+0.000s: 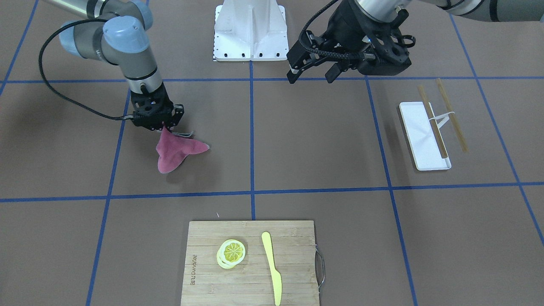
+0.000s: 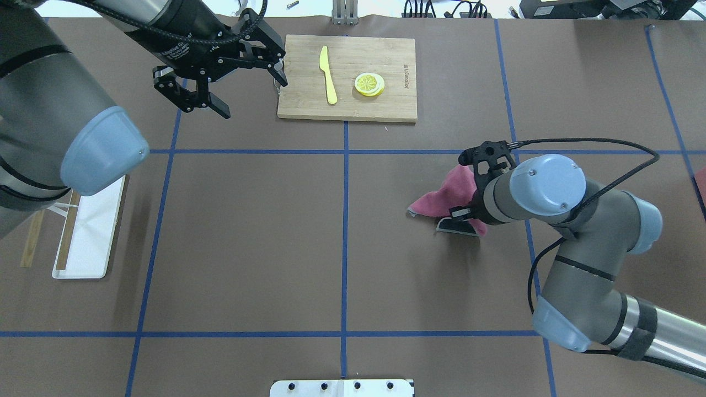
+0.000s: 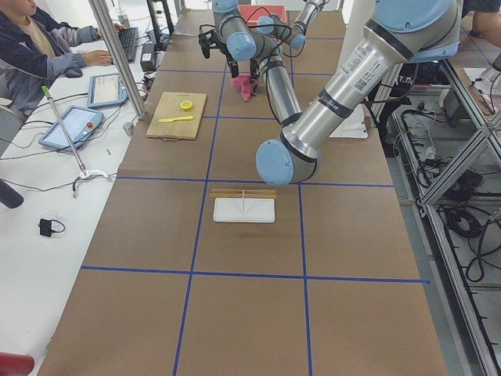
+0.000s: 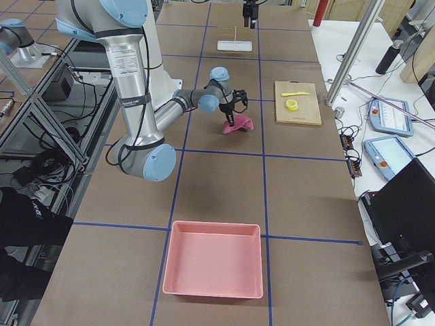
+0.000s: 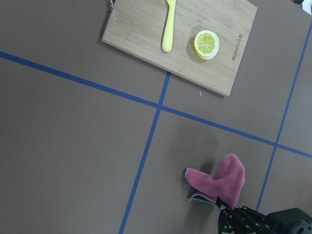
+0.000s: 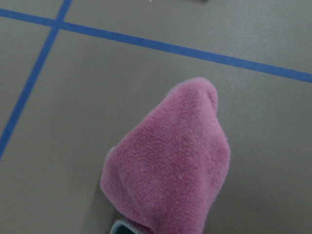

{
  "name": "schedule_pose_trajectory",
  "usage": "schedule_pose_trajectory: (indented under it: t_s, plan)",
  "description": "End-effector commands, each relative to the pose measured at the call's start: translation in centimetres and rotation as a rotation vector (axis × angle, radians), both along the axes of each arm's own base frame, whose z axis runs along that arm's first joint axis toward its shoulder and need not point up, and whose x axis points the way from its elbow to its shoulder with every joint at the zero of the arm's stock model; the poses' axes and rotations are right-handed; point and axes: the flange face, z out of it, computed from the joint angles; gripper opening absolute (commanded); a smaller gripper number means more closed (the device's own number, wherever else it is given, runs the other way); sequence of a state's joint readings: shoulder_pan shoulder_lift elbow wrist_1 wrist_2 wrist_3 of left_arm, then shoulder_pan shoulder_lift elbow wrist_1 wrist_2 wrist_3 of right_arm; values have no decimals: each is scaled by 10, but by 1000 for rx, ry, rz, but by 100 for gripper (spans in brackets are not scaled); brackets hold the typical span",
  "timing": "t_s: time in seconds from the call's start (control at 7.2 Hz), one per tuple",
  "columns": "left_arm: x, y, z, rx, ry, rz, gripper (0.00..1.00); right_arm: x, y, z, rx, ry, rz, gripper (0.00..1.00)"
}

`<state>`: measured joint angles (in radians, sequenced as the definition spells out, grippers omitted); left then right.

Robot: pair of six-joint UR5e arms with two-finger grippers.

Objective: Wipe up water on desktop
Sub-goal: 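Lower the pink cloth onto the table with the right gripper while the left arm withdraws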

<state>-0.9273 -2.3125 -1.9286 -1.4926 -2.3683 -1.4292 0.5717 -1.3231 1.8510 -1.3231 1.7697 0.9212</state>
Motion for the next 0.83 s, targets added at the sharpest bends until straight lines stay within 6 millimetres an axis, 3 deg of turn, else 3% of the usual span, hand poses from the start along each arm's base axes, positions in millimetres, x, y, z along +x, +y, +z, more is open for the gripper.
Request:
schedule_pose_trajectory:
  t_s: [0.0,0.14,0.28,0.42,0.56,0.69]
  plan:
    - [0,-1,1,-5,-1,-4,98,74,-22,73,-23,101,-42,0]
    - [0,-1,1,-5,-1,-4,98,113,-26,105,-25,143,-72,0]
    - [0,-1,1,-5,-2,-5,98,137,-24,126,-11,176,-106,0]
    - [0,-1,1,-5,-2,-5,98,142,-20,129,-16,178,-107,0]
    - [0,-1,1,-5,-2,-5,98,130,-22,107,-16,141,-92,0]
    - [-2,2,-2,1,3,-5,98,99,-14,70,-81,45,-83,0]
